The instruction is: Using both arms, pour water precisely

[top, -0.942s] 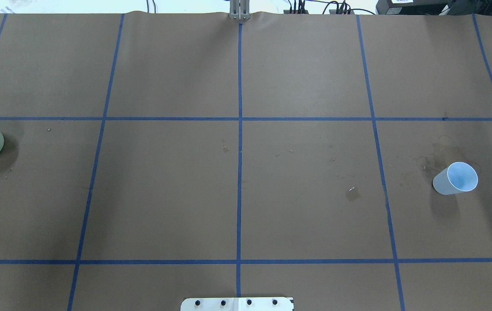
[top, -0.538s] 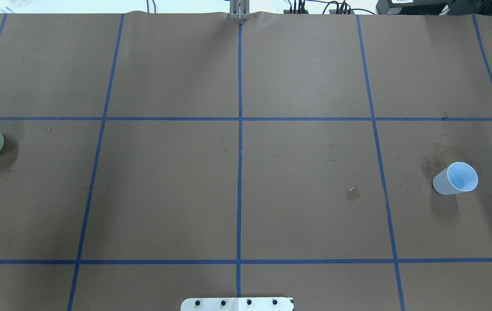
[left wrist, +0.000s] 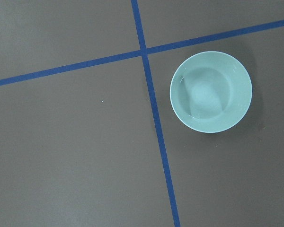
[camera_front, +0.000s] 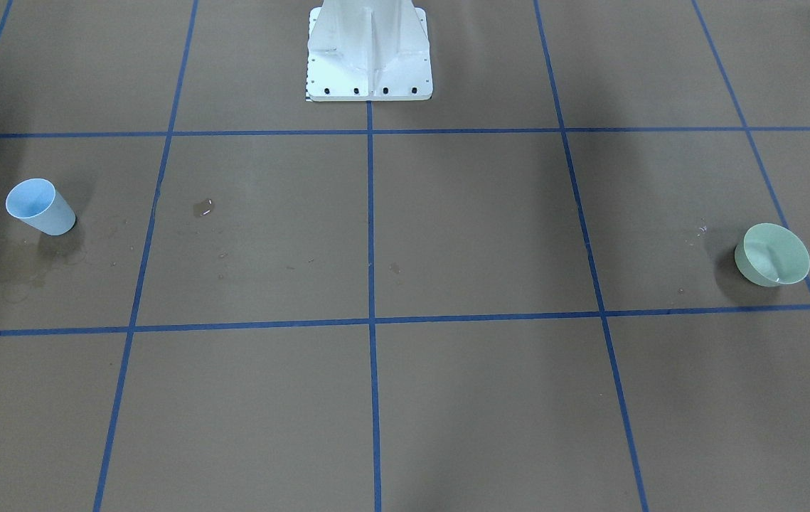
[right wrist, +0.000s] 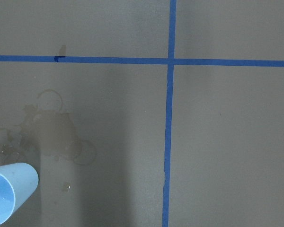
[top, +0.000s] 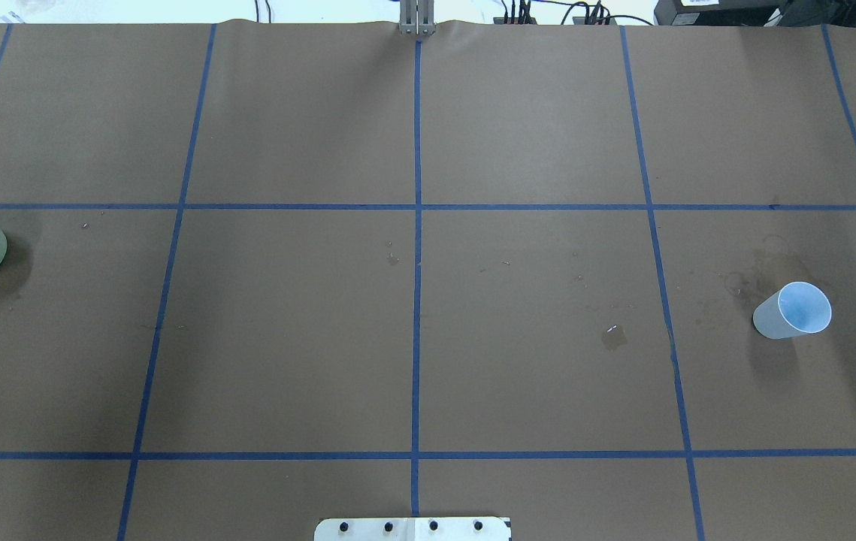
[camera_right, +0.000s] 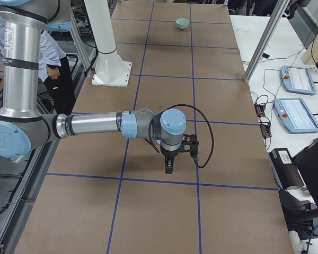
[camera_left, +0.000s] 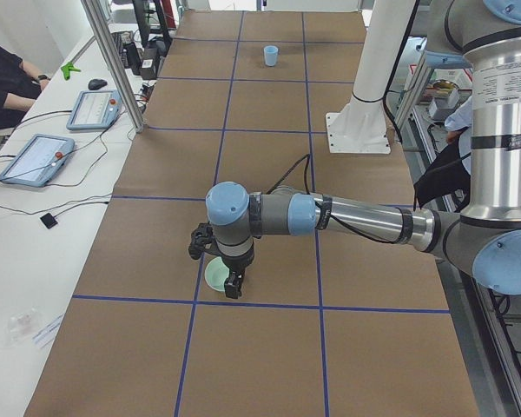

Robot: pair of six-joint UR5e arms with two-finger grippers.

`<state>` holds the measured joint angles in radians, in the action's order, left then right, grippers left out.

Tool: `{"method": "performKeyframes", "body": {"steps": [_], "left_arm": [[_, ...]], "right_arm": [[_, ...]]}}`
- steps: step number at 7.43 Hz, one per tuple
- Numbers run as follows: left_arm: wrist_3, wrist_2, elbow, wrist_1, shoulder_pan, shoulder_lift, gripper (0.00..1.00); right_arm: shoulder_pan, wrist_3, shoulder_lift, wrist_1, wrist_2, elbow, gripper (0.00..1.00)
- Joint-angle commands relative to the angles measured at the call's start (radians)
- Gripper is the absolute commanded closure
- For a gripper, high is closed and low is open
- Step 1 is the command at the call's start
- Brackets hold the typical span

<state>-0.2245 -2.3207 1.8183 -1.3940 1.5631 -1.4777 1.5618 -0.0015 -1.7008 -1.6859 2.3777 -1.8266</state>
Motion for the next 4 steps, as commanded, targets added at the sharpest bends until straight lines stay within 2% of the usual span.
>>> {"method": "performKeyframes", "body": {"steps": [1,3,4], "left_arm": [[0.002,0.0,-0.002,-0.031,-0.001,-0.006,0.0],[0.005,-0.003,0.01,-0.037,-0.001,-0.009,0.0],[0.008,-0.002,0.0,-0.054,-0.001,-0.051,0.0]], "right_arm": [[0.007,0.0,0.001,0.0,0.003,-0.003,0.0],[0.007,-0.002,0.006,0.0,0.003,-0.002,0.0],[0.007,0.0,0.006,0.0,0.003,-0.003,0.0]]}}
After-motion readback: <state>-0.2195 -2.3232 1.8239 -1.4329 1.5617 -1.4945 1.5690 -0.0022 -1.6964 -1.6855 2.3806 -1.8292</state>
